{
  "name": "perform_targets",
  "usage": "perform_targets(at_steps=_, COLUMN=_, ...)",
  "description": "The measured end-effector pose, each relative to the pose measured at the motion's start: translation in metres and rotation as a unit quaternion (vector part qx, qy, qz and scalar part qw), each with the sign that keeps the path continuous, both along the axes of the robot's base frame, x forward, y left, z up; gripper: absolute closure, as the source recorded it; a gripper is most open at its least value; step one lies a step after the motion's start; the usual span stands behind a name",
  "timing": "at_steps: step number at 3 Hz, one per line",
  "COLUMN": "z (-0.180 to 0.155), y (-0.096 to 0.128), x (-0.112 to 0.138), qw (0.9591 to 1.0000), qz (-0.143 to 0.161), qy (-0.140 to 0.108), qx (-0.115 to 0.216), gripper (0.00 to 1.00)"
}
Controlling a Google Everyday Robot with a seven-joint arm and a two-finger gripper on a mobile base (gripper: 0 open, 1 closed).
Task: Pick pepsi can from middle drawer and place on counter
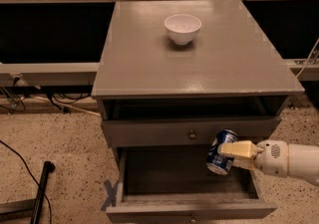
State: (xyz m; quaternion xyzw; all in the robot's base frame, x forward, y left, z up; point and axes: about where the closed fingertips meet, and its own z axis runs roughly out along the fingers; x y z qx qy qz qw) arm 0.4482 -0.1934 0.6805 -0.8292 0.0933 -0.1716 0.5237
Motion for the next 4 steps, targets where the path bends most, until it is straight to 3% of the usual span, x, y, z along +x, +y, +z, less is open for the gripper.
perform_targets(at_steps=1, z=0.056, y=-0.019, x=-0.010, qw=0.9987, qz=-0.022, qy=-0.037, qx=-0.030, gripper=1.00)
perform_targets(at_steps=3, z=0.079, y=-0.013, x=-0.007, qw=0.9966, qz=0.000, qy=-0.058, qx=-0.058, gripper=1.00)
perform_targets(at_steps=4, z=0.143, y=0.015, x=0.006, qw=0.9867, qz=0.043, qy=-0.115, qx=-0.107, gripper=1.00)
